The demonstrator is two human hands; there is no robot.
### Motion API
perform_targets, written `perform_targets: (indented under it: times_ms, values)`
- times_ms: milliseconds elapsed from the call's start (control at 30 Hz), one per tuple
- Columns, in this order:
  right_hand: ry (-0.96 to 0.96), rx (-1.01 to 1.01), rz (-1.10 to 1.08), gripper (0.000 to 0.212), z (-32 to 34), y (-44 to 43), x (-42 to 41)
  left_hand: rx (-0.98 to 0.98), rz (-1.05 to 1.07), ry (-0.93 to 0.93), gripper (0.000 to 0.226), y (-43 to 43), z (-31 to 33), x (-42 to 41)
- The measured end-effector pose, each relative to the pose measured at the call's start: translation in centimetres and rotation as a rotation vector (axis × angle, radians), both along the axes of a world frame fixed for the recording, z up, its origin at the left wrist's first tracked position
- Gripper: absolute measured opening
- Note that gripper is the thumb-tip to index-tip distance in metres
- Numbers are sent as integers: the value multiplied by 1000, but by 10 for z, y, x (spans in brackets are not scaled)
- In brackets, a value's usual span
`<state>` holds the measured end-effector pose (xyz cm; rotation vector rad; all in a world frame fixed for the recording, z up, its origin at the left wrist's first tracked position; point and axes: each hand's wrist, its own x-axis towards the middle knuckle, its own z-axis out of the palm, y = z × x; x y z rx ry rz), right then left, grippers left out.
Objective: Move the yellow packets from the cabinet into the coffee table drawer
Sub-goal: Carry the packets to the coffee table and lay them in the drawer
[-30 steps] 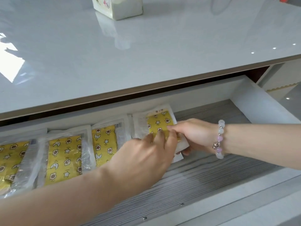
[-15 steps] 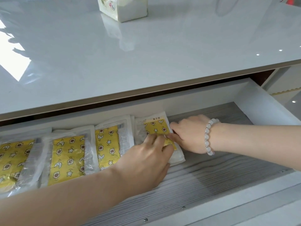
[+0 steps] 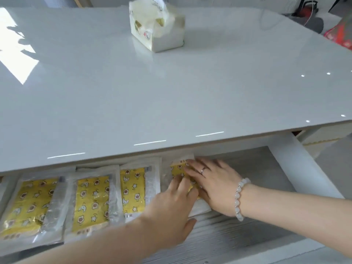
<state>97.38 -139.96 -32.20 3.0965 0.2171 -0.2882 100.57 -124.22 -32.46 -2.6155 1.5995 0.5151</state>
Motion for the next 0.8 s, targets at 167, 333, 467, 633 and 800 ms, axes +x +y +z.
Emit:
perform_targets:
  times_ms: [167,333,467,633,800]
  values:
    - [555,84,-229,58,83,23,-2,261,29,166,71,-16,57,3]
    - [519,221,-370,37,222,3,39,127,180,145,46,-24,190,32]
    - [178,66,-302,34,347,13,62,36,378,55,42,-4,320,63]
    - [-81,90,-251,29,519,50,76,50,525,-149,41,54,496,94]
    - [-159,109,-92,32,635,104,91,40,667,-276,38,112,622,93]
